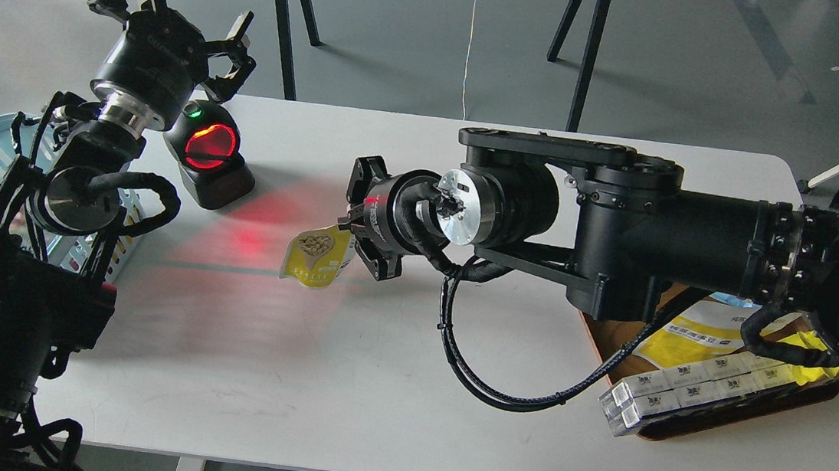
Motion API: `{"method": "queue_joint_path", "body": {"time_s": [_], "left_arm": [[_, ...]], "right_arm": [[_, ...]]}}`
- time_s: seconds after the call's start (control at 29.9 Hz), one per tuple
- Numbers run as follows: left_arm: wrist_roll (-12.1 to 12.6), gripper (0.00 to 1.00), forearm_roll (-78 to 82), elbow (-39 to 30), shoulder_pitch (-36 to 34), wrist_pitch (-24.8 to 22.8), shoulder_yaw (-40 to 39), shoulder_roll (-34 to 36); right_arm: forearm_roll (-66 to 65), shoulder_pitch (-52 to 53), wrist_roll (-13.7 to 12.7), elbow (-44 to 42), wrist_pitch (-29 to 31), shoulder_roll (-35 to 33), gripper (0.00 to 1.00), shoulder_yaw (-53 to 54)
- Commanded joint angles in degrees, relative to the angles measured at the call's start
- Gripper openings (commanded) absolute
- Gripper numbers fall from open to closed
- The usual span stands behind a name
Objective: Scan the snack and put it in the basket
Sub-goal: 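Lift the yellow packet and carry it toward the scanner, releasing it, then withdraw the right arm back toward the tray side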
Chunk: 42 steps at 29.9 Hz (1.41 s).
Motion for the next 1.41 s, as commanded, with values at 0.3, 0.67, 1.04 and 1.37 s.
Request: {"method": "queue_joint_path", "body": {"time_s": [0.3,0.67,1.04,1.37], "left_arm": [[0.09,1.00,0.00,0.00,0.01,0.01,0.00,0.17],[0.27,1.00,0.00,0.79,-0.43,-0.35,-0.71,2.45],[0.97,1.00,1.58,-0.08,0.27,-3.60,2.72,14.56],[0.97,1.00,2.11,-12.99,1.32,-3.33,13.53,44.53]], "right_arm": [[-0.08,0.02,0.01,0.00,-0.01,0.01,0.45,-0.41],[-2.02,2.48,0.27,0.88,-0.01,-1.30,0.91,2.04],[-2.10,6.97,2.90,9.48,-0.01,-17.46,0.92,9.69],[-2.46,-6.64,6.42,8.88,6.43,-36.54,0.92,27.78]]}}
